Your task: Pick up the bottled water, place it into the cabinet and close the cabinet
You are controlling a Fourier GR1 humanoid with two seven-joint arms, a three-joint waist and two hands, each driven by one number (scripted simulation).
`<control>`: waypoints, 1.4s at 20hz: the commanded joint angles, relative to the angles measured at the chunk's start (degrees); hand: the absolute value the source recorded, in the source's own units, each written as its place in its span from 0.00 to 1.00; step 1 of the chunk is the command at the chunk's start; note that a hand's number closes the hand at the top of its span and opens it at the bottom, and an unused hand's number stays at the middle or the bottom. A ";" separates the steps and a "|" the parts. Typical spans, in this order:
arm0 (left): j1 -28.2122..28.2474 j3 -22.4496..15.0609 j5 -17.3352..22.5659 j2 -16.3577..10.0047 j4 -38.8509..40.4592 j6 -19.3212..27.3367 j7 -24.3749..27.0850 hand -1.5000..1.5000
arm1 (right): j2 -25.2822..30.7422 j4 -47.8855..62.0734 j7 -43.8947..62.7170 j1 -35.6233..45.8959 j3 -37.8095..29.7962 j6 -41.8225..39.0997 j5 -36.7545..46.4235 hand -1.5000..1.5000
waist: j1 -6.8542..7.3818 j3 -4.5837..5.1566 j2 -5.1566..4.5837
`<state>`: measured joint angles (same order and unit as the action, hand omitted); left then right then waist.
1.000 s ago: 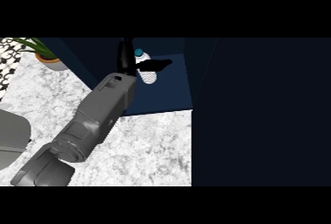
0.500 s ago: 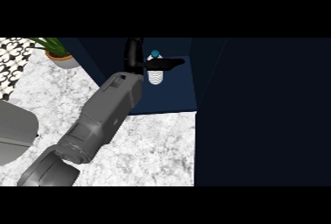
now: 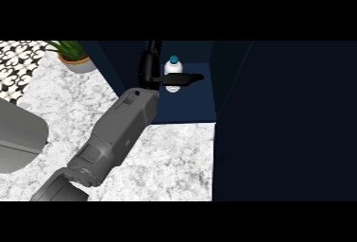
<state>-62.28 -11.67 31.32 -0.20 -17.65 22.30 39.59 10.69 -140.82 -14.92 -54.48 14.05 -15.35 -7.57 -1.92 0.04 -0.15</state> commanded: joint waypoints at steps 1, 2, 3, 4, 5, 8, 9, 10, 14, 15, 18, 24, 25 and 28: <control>5.32 -3.12 0.81 0.19 -6.03 -0.29 -0.57 0.00 | 1.21 -1.99 -1.51 -2.19 -4.01 -1.64 -3.80 0.00 | 0.56 -0.05 0.50; 3.65 -1.86 0.97 0.19 -6.82 -2.67 -2.66 0.00 | -0.67 -6.88 2.42 -3.95 1.13 0.82 -1.28 0.00 | 1.07 0.00 0.51; 7.58 -6.11 2.98 0.19 -11.84 -0.01 -2.03 0.00 | -0.54 -6.01 3.22 -2.20 1.85 0.87 -0.70 0.00 | 0.84 0.00 0.67; 11.29 -8.18 3.92 0.19 -12.84 -2.08 -2.00 0.00 | -0.38 -8.20 4.15 -2.31 1.64 1.39 -1.30 0.00 | 0.73 0.03 0.67; 10.01 -6.91 3.70 0.19 -15.19 -3.57 -3.41 0.00 | -0.40 -5.56 1.92 -2.89 1.79 0.60 -0.18 0.00 | 1.29 -0.01 0.71; 15.05 -11.44 6.31 0.20 -21.25 -6.14 -3.63 0.00 | -1.10 -3.20 3.74 1.92 0.48 2.44 0.06 0.00 | 1.51 0.00 0.39; 19.24 -12.97 6.52 0.20 -24.54 -5.20 -2.61 0.00 | -1.58 -3.78 2.17 -1.95 3.36 2.09 2.32 0.00 | 1.44 0.01 0.72; 20.84 -14.48 5.96 0.20 -27.30 -5.47 -3.50 0.00 | -1.37 -4.60 2.13 -1.39 2.70 1.99 1.16 0.00 | 1.91 -0.01 0.79; 27.67 -16.47 4.95 0.20 -35.63 -7.37 -2.77 0.00 | -0.60 -5.28 0.05 -4.64 2.12 1.80 1.86 0.00 | 2.09 -0.02 0.77; 26.07 -15.25 4.61 -0.70 -36.95 -7.90 -3.94 0.00 | 0.09 -6.15 1.74 -4.46 3.36 1.40 1.98 0.00 | 1.97 -0.02 0.58; 33.05 -19.20 3.33 -1.08 -46.13 -5.76 -4.81 0.00 | 0.23 -4.75 1.71 -2.37 2.01 2.20 2.50 0.00 | 2.37 -0.04 0.62; 45.00 -22.23 3.17 -6.89 -56.48 -8.83 -5.98 1.00 | 3.64 -7.00 2.50 -1.89 6.31 -0.50 6.94 0.00 | 2.49 0.01 0.52; 44.33 -22.23 3.33 -8.32 -61.33 -6.79 -9.96 1.00 | 5.35 -9.85 1.35 -6.77 7.54 -1.89 7.45 0.00 | 2.03 0.00 0.88; 47.70 -23.46 3.47 -10.84 -66.42 -6.53 -12.42 1.00 | 9.32 -9.31 3.78 -3.37 6.32 -4.00 10.42 1.00 | 2.97 0.04 0.72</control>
<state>-18.92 -33.77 35.02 -7.81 -77.39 15.33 29.86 15.32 -142.49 -15.80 -56.47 19.82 -16.93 -1.79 0.65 0.10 0.60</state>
